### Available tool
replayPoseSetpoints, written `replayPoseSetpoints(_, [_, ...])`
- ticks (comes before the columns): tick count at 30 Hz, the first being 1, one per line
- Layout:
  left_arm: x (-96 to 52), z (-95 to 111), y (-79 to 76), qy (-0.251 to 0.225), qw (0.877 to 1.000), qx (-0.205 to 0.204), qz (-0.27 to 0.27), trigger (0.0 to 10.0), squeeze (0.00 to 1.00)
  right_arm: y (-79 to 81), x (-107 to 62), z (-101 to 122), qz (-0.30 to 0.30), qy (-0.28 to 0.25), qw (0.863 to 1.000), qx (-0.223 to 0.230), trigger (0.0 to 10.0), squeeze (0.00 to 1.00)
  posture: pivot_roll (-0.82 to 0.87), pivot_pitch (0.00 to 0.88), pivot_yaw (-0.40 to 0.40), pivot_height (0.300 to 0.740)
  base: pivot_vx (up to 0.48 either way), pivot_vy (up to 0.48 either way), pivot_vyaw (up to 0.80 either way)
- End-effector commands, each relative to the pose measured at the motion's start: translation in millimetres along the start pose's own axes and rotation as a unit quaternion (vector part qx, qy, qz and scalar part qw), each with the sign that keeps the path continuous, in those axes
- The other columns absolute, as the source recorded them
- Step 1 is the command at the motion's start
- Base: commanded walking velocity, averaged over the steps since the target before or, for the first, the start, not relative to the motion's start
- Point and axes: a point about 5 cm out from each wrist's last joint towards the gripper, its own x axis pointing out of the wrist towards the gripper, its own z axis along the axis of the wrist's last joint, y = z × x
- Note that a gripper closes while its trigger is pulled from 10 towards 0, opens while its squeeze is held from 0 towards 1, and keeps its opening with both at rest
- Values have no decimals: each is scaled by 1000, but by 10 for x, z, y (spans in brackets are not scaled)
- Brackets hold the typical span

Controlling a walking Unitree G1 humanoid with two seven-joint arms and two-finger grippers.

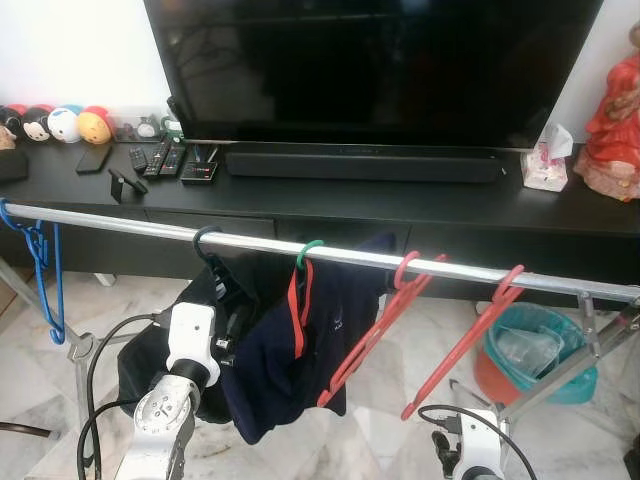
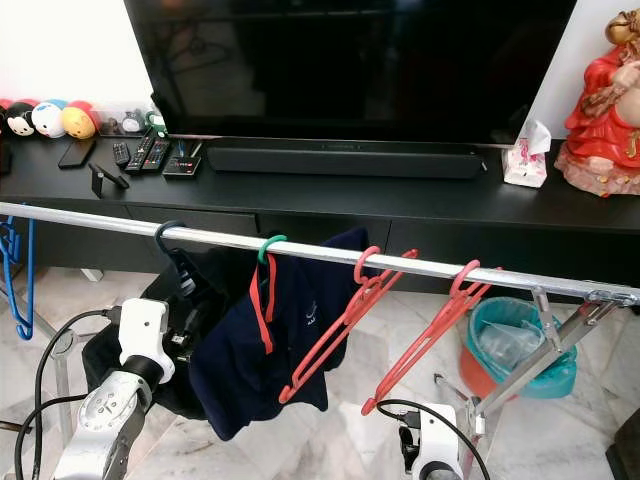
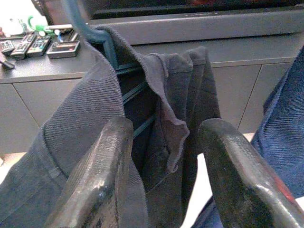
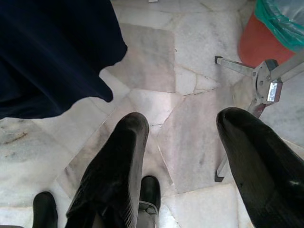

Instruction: Hang hanger

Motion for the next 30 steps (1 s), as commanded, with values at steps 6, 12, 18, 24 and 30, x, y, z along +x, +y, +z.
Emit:
replayPoseSetpoints(6, [27,26,32,-6,1000,7,4,10000,0,24,7,11,4,1,1000,7,10000,0,-43,0,9,740,0,0,0])
replayPoseSetpoints(12, [31,30,44,-7,1000,8,5,10000,0,20,6,5,3,3,1000,8,10000,0,-43,0,8,740,0,0,0])
replayPoseSetpoints(18, [33,28,44,-7,1000,5,4,10000,0,25,9,10,5,4,1000,8,10000,0,-41,0,7,740,0,0,0])
replayPoseSetpoints(24, [33,29,51,-7,1000,-1,5,10000,0,30,7,1,8,7,1000,8,10000,0,-41,0,7,740,0,0,0])
replayPoseSetpoints(30, [34,23,47,-3,1000,-6,5,10000,0,34,6,-6,10,8,1000,10,10000,0,-41,0,8,740,0,0,0])
